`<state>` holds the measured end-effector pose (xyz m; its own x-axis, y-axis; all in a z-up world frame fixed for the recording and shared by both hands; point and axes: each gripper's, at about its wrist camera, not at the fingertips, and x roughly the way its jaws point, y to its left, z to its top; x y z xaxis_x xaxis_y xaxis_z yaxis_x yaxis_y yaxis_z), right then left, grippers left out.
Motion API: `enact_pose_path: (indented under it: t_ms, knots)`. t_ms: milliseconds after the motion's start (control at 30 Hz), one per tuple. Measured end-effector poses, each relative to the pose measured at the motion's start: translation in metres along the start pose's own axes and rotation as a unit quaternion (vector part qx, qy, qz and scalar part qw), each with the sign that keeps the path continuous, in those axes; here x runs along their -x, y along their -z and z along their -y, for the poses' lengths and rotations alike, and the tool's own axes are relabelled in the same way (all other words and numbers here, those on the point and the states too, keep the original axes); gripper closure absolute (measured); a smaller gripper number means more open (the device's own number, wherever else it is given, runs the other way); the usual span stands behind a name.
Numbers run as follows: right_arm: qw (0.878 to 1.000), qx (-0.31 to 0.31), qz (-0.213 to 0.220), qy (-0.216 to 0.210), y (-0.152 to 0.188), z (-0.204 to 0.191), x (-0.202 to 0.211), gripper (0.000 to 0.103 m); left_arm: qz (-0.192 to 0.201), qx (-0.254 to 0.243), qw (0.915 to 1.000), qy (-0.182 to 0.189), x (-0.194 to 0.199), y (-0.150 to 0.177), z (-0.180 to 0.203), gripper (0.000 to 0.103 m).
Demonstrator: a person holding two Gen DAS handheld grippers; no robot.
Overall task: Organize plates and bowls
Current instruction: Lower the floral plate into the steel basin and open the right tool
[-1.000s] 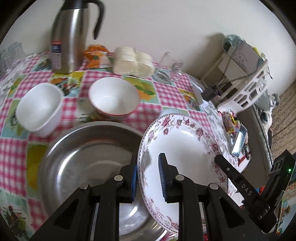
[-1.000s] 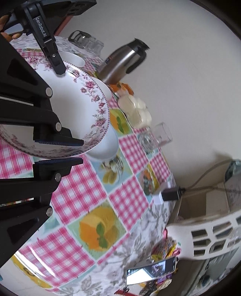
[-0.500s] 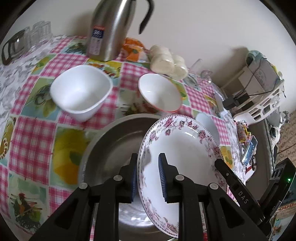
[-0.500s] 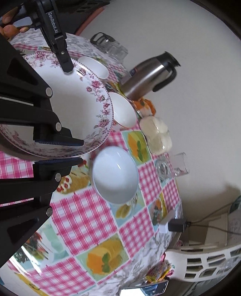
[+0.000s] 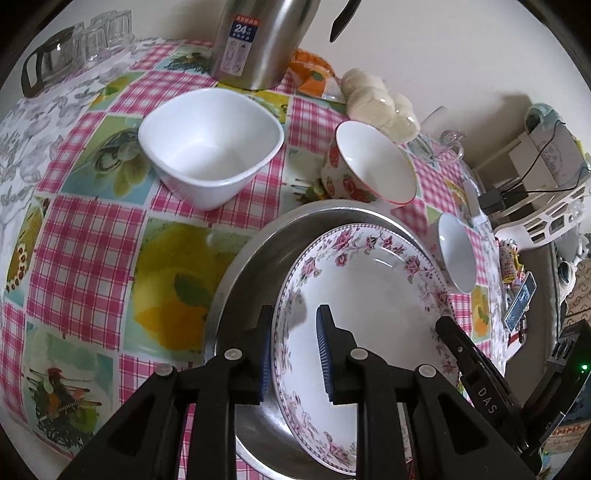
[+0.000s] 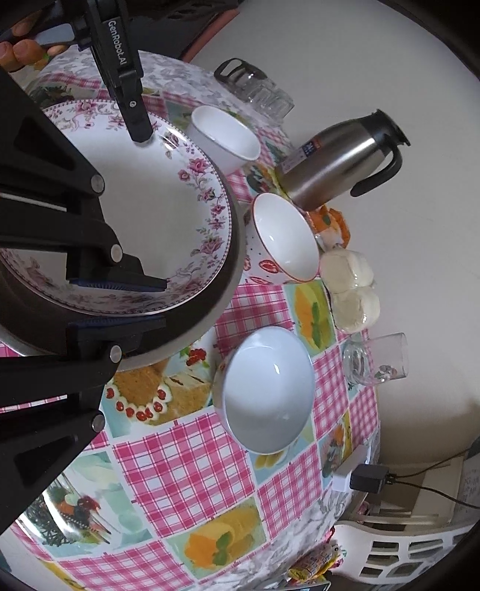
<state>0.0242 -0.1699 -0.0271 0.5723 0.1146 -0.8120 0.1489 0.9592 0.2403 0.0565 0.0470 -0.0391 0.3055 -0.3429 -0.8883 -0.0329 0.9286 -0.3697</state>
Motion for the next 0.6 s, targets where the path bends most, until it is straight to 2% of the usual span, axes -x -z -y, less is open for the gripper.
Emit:
enact_pose_path:
  t_ms: [400, 600]
  knots:
    - [0.999, 0.012, -0.033, 0.014, 0.005, 0.002, -0.017, 0.089, -0.043, 0.008, 0.9987, -0.027, -0.026, 0.005, -0.005, 0.081]
    - [0.999, 0.023, -0.037, 0.017, 0.007, 0.0, -0.019, 0.087, -0.044, 0.007, 0.9984, -0.034, -0.027, 0.004, -0.003, 0.081]
